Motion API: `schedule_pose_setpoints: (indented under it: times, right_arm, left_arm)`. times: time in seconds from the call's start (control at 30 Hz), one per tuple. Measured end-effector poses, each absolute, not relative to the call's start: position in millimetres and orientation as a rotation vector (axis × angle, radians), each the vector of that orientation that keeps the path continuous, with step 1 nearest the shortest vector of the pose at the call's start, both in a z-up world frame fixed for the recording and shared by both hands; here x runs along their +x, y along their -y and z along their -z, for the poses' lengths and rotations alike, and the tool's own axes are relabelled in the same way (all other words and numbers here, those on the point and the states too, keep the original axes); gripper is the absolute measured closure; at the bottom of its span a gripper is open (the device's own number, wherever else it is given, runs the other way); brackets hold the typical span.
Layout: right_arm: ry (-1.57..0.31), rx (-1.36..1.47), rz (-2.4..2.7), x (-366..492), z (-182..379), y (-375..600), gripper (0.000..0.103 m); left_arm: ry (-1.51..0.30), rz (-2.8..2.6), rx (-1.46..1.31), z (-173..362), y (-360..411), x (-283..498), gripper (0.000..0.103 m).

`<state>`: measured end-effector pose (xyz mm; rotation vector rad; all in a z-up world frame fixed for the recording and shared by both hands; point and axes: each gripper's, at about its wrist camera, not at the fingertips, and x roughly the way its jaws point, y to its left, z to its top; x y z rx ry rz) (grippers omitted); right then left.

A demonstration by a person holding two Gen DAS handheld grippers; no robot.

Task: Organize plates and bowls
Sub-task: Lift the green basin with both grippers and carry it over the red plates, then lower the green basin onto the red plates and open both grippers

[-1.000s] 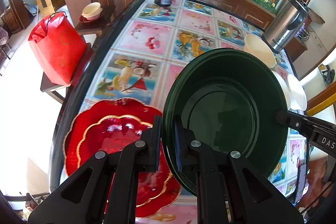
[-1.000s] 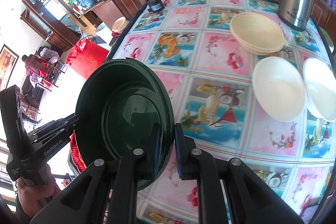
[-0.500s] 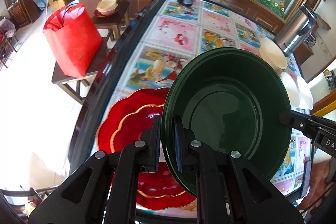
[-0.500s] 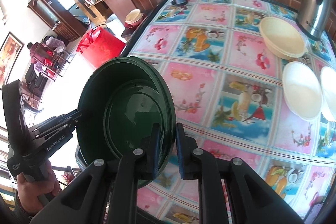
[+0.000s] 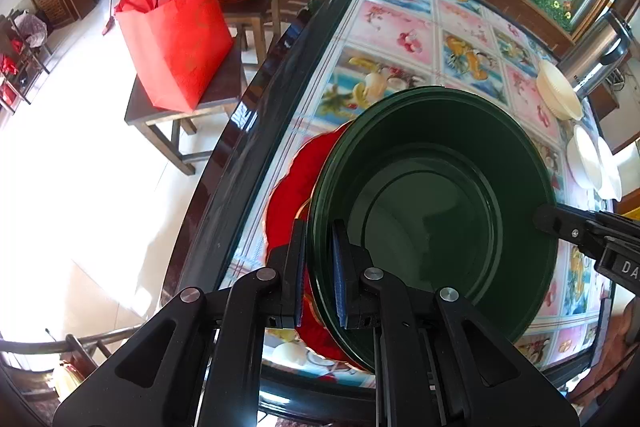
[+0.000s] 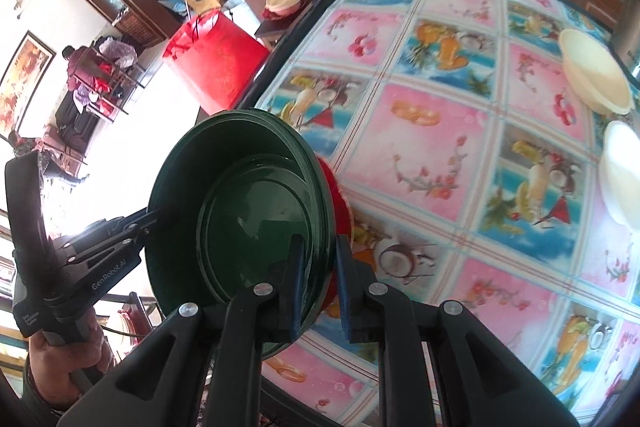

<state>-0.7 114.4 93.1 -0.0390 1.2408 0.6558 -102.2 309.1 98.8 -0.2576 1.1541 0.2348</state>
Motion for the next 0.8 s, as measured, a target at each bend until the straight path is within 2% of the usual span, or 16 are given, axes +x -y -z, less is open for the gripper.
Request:
schedule_pose_setpoints:
  times: [0.37, 0.8]
  right_arm:
    - [-1.302, -0.064, -0.648, -4, -68, -128, 0.088]
    - [-1.318, -0.08, -0.636, -3, -61, -133, 0.088]
  left_arm:
    - [-1.195, -0.25, -0.245, -78, -316, -104, 0.092]
    - [-1.175, -0.266, -0.231, -77, -318, -100, 0.092]
